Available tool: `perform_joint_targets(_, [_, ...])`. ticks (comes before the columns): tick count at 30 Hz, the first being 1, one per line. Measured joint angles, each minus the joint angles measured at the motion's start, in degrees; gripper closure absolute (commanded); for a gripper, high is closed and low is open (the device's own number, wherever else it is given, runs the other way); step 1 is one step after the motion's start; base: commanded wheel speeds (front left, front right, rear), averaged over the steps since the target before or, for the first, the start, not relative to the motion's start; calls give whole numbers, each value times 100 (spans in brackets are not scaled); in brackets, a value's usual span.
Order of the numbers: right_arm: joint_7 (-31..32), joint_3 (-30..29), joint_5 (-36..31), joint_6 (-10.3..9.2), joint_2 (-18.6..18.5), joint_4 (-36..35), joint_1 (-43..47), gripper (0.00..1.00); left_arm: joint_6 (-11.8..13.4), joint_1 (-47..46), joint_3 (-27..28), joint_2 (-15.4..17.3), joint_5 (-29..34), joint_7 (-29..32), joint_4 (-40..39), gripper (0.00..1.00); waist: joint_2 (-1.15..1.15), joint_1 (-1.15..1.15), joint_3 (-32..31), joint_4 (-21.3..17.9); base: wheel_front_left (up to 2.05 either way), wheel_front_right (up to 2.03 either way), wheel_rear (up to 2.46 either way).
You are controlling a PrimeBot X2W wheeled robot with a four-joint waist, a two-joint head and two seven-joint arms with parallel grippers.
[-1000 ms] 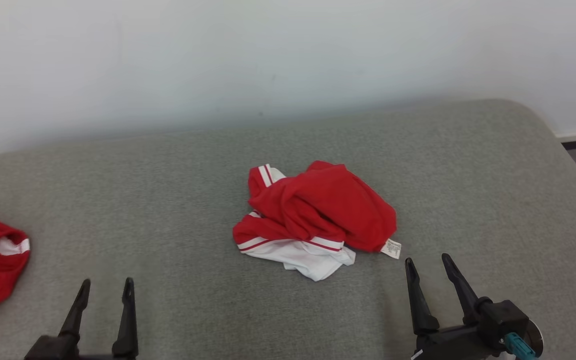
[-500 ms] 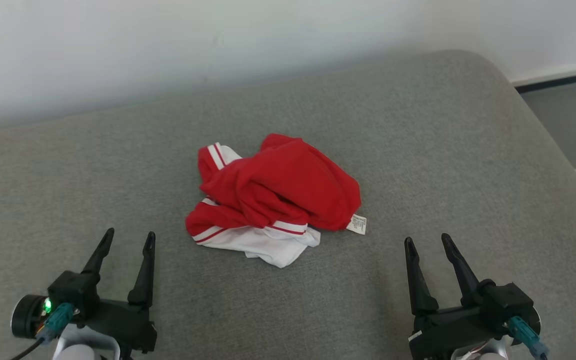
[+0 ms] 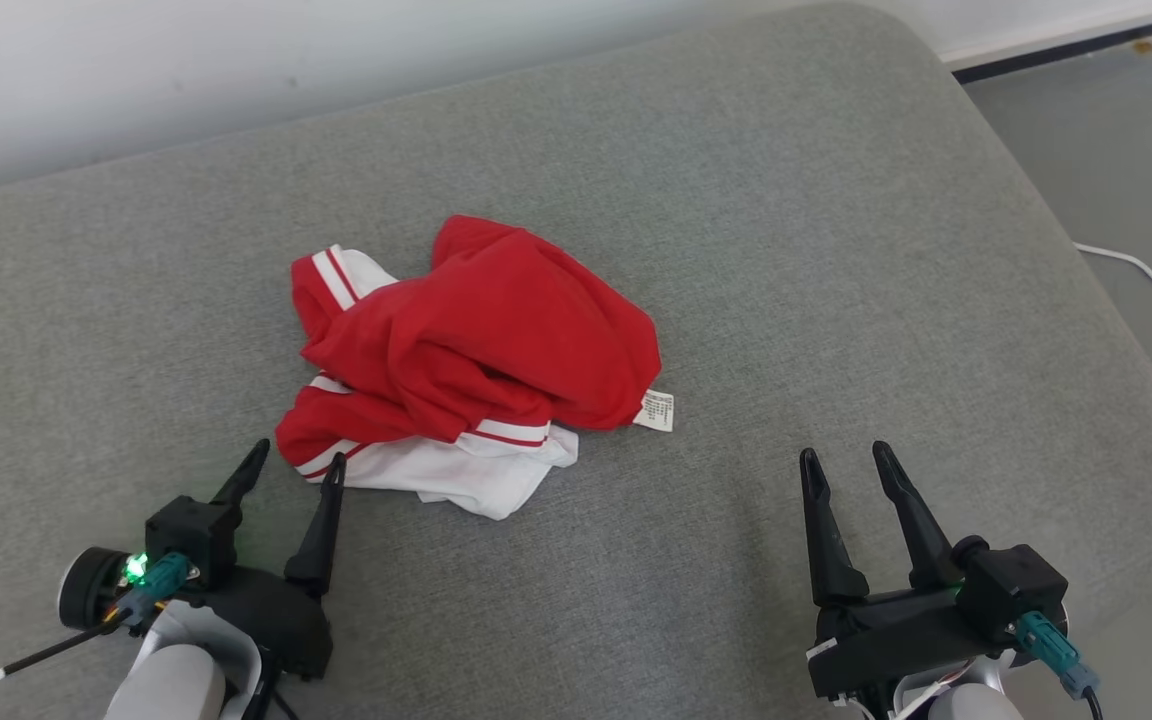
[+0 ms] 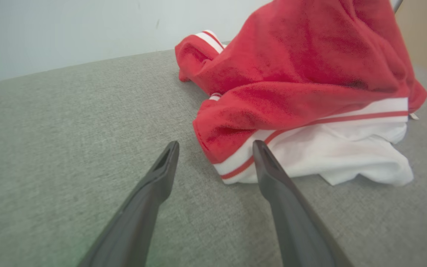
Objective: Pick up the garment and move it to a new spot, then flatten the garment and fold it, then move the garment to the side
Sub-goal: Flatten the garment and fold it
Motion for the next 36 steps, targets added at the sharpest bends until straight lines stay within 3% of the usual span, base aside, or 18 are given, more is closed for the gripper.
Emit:
perform_joint_targets(2, [0,13,34,0,-2,7,-16,0,0,-79,-144,8,-68,0,157,0,0,0,48,-65,0,0,0])
perform_joint_targets(3, [0,18,34,0,-3,11,-23,0,0,-112,-198,15,-108,0,252,28,0,0,66,-94,0,0,0])
perform_joint_targets(4, [0,20,34,0,-3,12,-27,0,0,-159,-245,34,-154,-1,336,69,0,0,82,-120,0,0,0])
perform_joint_targets(5, [0,16,34,0,-2,19,-27,0,0,-201,-272,48,-186,-1,387,100,0,0,93,-142,0,0,0])
perform_joint_targets(13, [0,-142,22,0,-2,46,54,0,0,-243,-165,-31,-209,0,-3,100,0,-1,6,-41,0,0,0])
perform_joint_targets(21, [0,-196,-62,0,0,93,183,0,52,524,40,-83,-142,1,-873,100,0,-1,-251,506,0,0,0])
perform_joint_targets(36, [0,-207,-119,0,0,197,287,0,687,2310,240,77,-414,363,-2235,100,-1,-2,-663,1678,0,0,0])
